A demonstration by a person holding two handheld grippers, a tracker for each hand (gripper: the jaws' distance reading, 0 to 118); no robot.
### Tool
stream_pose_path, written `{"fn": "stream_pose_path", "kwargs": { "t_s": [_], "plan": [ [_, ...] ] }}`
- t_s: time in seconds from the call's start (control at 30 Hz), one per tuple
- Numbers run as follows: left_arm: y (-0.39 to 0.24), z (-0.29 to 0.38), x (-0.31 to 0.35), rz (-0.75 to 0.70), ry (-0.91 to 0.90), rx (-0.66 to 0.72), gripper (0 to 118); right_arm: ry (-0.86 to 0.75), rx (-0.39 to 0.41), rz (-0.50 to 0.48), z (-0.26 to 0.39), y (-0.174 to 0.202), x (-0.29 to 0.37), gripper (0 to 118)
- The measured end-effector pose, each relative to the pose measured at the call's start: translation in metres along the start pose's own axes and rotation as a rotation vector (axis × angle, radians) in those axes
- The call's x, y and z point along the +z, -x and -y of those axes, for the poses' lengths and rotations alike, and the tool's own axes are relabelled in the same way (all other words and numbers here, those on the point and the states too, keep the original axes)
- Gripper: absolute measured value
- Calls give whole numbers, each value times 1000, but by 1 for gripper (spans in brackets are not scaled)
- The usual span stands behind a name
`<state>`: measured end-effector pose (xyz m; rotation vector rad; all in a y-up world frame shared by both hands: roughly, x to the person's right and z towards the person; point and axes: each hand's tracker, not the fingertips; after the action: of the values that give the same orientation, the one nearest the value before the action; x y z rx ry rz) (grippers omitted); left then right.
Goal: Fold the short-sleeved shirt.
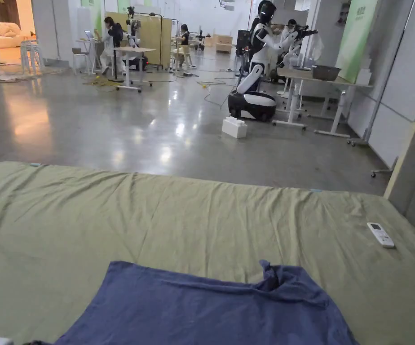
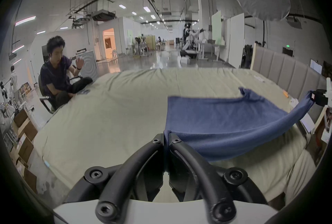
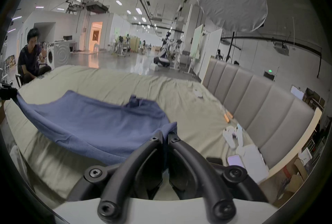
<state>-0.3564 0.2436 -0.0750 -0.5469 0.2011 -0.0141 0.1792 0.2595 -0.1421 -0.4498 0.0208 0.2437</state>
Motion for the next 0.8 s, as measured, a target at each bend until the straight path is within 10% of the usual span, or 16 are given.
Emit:
{"fn": "stream_pose_path", "kwargs": {
  "t_s": [0.63, 0.8],
  "plan": [
    [-6, 82, -45, 37, 318, -77, 10, 413, 137, -38, 100, 26, -39, 7],
    [0, 80, -45, 24, 347, -46, 37, 471, 167, -8, 100, 26, -43, 49]
  ]
}}
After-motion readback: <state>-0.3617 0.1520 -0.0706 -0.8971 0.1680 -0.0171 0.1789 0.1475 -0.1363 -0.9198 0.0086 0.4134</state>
